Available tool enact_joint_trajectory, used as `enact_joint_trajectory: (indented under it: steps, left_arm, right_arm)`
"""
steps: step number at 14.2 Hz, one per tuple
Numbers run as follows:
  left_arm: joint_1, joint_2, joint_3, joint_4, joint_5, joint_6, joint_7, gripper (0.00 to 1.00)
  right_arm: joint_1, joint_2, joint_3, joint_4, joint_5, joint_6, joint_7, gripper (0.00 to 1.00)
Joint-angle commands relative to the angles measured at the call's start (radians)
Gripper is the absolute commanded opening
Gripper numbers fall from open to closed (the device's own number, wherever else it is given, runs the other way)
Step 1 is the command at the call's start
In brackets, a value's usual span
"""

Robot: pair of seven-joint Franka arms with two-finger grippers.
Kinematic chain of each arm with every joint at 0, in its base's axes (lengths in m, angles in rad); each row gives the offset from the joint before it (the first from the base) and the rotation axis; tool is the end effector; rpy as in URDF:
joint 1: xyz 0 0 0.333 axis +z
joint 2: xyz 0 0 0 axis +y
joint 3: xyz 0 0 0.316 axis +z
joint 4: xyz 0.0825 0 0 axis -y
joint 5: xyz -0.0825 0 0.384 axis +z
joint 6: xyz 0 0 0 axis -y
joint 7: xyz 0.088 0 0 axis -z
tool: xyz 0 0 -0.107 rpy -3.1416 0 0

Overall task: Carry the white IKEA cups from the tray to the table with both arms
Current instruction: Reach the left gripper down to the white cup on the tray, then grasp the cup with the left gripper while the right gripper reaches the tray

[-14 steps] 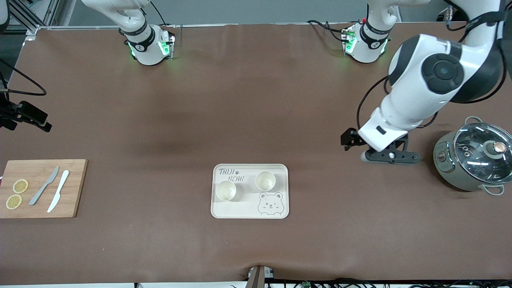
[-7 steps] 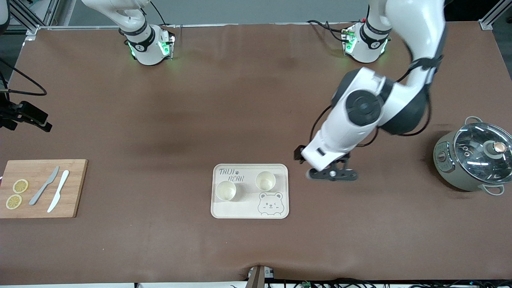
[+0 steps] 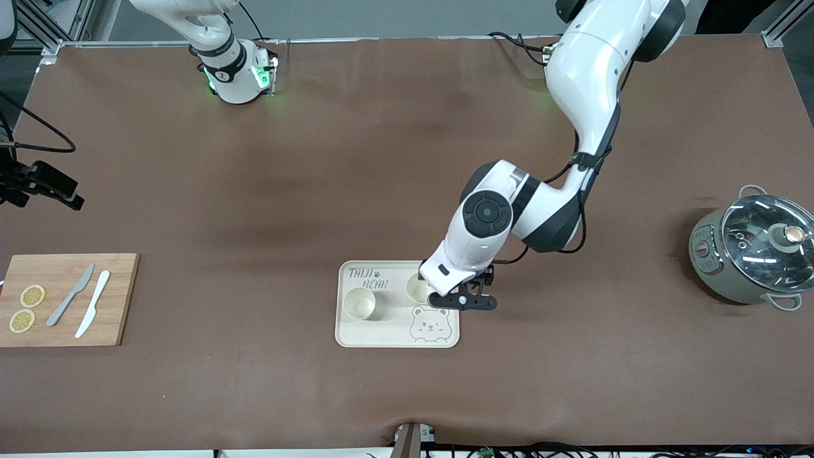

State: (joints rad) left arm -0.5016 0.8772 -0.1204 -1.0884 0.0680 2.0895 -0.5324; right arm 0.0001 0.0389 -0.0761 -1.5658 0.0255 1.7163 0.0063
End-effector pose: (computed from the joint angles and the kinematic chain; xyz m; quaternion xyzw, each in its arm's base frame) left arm 0.6557 -0.4273 0.3074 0.9972 -0.0351 0.0464 0.0472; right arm 0.5792 -0.0408 0.6185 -0.9975 0.0421 -0.0562 0.0093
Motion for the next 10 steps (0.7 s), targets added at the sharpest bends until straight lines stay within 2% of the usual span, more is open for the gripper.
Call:
enact_joint_trajectory:
  steps: [1,10]
  left_arm:
    - [-0.017,0.069,0.005,0.059,0.019,0.065,-0.004,1.00]
    - [-0.057,0.131,0.021,0.033,0.021,0.145,-0.107,1.00]
  right_arm:
    - [-0.003,-0.014,0.016,-0.011,-0.016,0.009,0.018,1.00]
    - [0.020,0.024,0.019,0.017,-0.004,0.002,0.006,1.00]
